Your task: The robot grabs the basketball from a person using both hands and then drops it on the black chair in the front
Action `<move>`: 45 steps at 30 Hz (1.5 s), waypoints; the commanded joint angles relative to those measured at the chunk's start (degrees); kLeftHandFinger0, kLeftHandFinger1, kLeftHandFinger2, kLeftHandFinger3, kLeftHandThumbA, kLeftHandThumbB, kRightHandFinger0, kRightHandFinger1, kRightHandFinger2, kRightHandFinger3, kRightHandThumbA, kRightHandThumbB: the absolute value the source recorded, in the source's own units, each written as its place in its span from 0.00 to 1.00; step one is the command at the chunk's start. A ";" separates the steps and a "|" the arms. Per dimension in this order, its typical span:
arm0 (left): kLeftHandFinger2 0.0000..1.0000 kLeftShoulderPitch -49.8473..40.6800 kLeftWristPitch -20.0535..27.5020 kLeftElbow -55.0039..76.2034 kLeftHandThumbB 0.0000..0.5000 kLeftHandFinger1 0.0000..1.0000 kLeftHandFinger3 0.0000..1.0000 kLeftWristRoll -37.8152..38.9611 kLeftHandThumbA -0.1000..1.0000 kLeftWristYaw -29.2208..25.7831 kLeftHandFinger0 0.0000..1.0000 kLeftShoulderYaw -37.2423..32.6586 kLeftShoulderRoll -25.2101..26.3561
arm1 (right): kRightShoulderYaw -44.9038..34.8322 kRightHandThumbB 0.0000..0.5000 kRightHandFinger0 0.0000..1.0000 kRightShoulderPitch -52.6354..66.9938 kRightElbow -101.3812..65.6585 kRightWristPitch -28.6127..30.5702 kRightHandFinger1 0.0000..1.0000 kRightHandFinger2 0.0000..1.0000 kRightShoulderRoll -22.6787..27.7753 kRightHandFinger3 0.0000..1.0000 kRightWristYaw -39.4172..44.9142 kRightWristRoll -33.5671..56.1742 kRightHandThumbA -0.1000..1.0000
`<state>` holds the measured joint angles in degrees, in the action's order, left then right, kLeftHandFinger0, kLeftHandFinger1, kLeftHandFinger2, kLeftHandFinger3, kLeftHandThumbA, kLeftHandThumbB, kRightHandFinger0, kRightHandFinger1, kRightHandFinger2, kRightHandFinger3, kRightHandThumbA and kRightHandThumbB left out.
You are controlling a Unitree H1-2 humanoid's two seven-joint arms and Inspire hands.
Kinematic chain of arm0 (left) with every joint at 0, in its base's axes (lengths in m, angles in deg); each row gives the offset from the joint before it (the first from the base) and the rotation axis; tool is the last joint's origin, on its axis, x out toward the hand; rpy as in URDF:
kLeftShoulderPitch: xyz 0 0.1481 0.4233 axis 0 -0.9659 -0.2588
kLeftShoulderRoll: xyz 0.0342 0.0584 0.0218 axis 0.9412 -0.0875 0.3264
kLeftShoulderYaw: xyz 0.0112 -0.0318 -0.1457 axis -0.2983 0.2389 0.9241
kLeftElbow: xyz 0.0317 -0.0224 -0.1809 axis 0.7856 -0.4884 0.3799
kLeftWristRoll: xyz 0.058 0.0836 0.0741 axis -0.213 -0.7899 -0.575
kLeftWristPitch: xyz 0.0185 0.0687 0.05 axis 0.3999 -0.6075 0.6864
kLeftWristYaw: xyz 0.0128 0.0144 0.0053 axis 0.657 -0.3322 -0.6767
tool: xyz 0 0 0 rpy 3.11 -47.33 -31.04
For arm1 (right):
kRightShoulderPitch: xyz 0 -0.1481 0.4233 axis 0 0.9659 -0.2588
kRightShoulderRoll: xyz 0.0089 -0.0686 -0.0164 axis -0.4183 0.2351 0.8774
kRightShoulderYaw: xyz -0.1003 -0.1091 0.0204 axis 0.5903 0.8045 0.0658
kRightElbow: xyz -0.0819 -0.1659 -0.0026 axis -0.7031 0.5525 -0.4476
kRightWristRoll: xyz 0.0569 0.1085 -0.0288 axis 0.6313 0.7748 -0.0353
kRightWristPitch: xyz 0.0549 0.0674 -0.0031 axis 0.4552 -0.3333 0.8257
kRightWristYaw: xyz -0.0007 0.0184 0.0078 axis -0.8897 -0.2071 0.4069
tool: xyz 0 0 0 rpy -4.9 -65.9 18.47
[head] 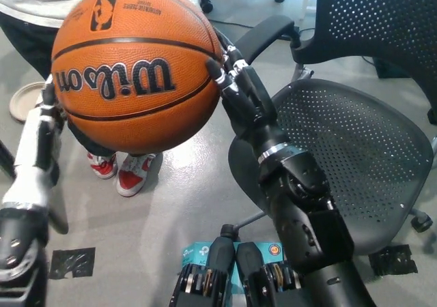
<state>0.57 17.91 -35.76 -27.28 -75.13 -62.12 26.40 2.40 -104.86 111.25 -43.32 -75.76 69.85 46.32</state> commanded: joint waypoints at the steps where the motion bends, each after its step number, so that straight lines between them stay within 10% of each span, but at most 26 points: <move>1: 1.00 6.44 -0.27 -0.93 0.53 1.00 1.00 -5.62 1.00 1.28 1.00 -7.58 -5.61 | 6.40 0.70 1.00 -4.71 3.08 5.50 1.00 1.00 -5.98 1.00 -0.66 -9.06 1.00; 23: 1.00 14.79 -8.61 2.41 0.44 1.00 1.00 1.21 1.00 -0.43 1.00 -4.95 -11.79 | 7.15 0.48 1.00 -6.24 -0.32 10.88 1.00 1.00 -5.26 1.00 -9.89 -12.46 1.00; 27: 1.00 20.31 -12.74 6.22 0.18 1.00 1.00 -2.93 1.00 -1.78 1.00 -7.24 -11.91 | 6.81 0.56 1.00 -7.20 -10.21 4.19 1.00 1.00 -3.60 1.00 -11.34 -12.24 1.00; 41: 1.00 33.98 -14.07 -4.50 0.32 1.00 1.00 -3.73 1.00 -0.69 1.00 -11.61 -17.92 | 1.95 0.56 1.00 -9.69 -23.50 -6.45 1.00 1.00 6.66 1.00 -15.30 -8.93 1.00; 45: 1.00 36.43 -11.64 -11.22 0.28 1.00 1.00 -4.07 1.00 -0.95 1.00 -13.01 -19.59 | 0.44 0.38 1.00 -8.88 -24.15 -6.82 1.00 1.00 9.62 1.00 -14.08 -6.40 1.00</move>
<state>28.75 4.32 -43.84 -31.01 -82.75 -67.98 13.04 -0.69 -108.95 89.72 -44.13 -65.06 50.48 41.17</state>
